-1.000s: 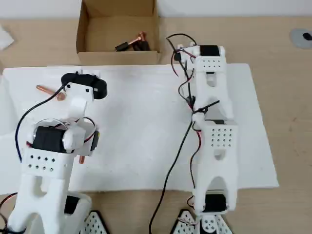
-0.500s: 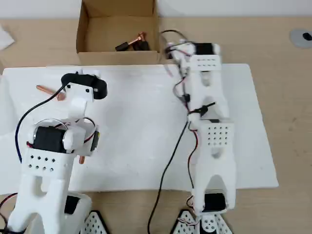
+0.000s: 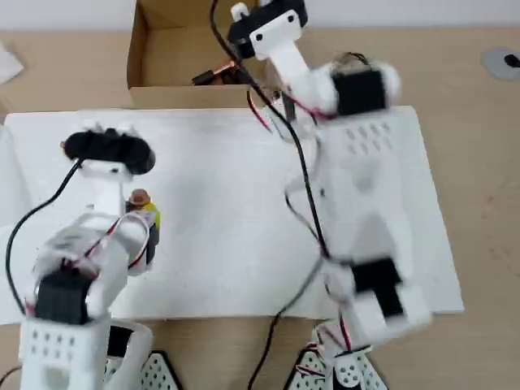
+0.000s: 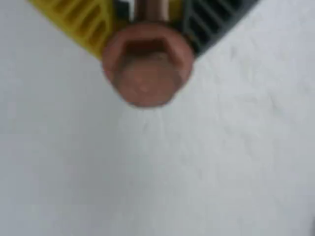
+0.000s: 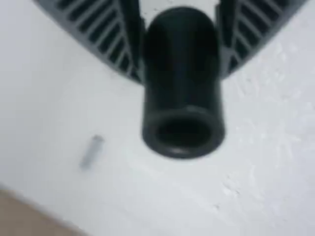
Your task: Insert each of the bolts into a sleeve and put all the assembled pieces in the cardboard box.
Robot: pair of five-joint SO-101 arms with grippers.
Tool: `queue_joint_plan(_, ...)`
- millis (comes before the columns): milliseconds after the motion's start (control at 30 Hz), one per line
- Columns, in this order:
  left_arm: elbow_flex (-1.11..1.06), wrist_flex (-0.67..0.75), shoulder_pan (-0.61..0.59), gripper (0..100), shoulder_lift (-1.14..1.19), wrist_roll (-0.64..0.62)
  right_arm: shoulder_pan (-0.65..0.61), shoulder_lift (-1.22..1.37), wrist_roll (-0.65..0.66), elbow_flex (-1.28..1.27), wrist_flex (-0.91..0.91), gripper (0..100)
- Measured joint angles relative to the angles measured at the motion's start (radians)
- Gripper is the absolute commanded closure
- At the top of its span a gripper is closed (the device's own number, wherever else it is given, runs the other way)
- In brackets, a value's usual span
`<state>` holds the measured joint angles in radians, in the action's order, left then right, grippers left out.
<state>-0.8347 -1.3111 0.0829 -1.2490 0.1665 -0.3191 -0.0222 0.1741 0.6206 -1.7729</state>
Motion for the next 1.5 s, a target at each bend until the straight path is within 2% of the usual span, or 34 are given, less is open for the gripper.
queue_joint_plan(233, -0.083, 0.081, 0.0, 99, -0.175, -0.002, -0.002, -0.468, 0.026, -0.249, 0.0, 98.8)
queue_joint_plan(533, -0.153, 0.281, 0.0, 99, -0.307, -0.002, -0.002, -1.013, 0.028, -0.692, 0.025, 98.8)
queue_joint_plan(633, -0.157, 0.295, 0.0, 99, -0.308, -0.002, 0.0, -1.186, 0.028, -0.91, 0.109, 98.8)
queue_joint_plan(800, -0.157, 0.296, 0.0, 99, -0.313, -0.002, 0.095, -1.43, 0.028, -1.309, 0.371, 98.8)
queue_joint_plan(967, -0.146, 0.296, 0.035, 99, -0.313, -0.002, 0.115, -1.505, 0.028, -1.593, 0.585, 98.8)
queue_joint_plan(1200, -0.06, 0.305, 0.046, 99, -0.315, -0.055, -0.114, -1.522, 0.026, -1.699, 0.698, 98.8)
queue_joint_plan(1367, -0.026, 0.377, 0.049, 99, -0.315, -0.118, -0.252, -1.522, -0.109, -1.777, 0.905, 98.8)
queue_joint_plan(1500, -0.021, 0.413, 0.129, 99, -0.321, -0.164, -0.272, -1.522, -0.181, -1.887, 1.151, 98.8)
